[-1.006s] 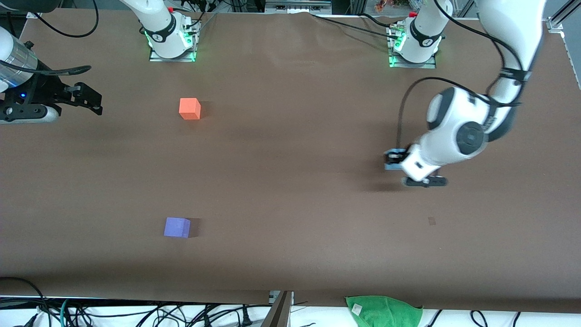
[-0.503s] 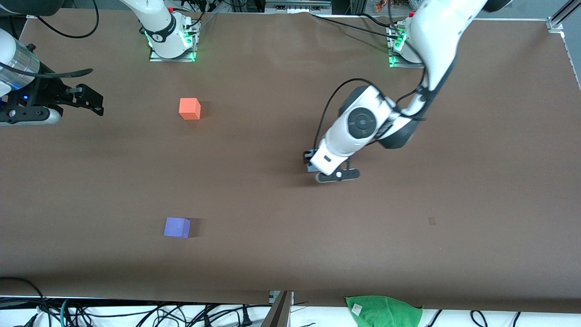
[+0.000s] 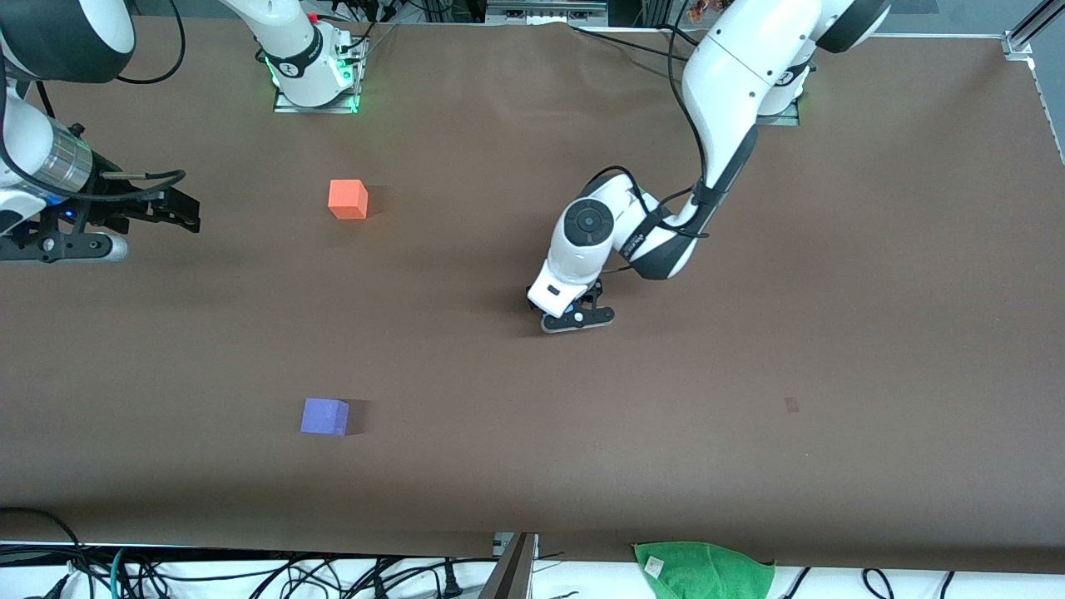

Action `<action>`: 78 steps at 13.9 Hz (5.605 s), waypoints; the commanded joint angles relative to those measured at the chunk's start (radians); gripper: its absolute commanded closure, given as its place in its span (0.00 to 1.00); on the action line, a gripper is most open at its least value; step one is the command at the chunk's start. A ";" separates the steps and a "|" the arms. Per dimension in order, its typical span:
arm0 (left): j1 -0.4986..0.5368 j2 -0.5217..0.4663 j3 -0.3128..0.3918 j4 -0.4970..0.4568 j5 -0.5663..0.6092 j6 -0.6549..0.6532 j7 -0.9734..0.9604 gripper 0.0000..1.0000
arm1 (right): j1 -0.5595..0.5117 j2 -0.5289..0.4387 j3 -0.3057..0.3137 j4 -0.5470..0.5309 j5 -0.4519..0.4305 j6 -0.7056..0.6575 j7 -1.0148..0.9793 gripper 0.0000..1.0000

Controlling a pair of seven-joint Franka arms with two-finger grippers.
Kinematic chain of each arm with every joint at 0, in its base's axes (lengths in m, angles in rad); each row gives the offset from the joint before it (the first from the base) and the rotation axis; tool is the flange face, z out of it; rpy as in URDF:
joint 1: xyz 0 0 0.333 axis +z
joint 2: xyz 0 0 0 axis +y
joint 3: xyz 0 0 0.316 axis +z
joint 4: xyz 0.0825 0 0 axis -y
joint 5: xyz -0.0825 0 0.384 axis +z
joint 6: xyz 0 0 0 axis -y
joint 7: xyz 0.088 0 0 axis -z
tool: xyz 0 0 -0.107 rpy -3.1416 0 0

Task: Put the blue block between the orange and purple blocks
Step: 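Set the blue cube mid-table with the left gripper while the right gripper approaches, then grasp the blue cube with the right gripper while the left gripper withdraws, then carry the blue cube with the right gripper toward the orange cube, then lower the blue cube between the orange and purple cubes, open the right gripper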

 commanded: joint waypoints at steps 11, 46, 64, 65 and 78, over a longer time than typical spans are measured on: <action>0.137 -0.367 0.015 0.022 0.027 -0.486 0.032 0.00 | 0.122 0.202 0.004 0.031 0.207 0.124 0.112 0.00; 0.564 -0.878 0.183 -0.189 -0.141 -0.770 0.967 0.00 | 0.691 0.840 -0.014 0.351 0.007 0.789 0.645 1.00; 0.565 -0.880 0.165 -0.188 -0.141 -0.775 0.965 0.00 | 0.274 0.322 -0.129 -0.472 0.247 0.919 0.097 1.00; 0.565 -0.880 0.165 -0.188 -0.141 -0.775 0.965 0.00 | 0.263 0.333 -0.129 -0.472 0.256 0.926 0.098 1.00; 0.565 -0.880 0.163 -0.188 -0.139 -0.778 0.965 0.00 | 0.263 0.144 -0.172 -0.373 0.264 0.660 0.077 0.01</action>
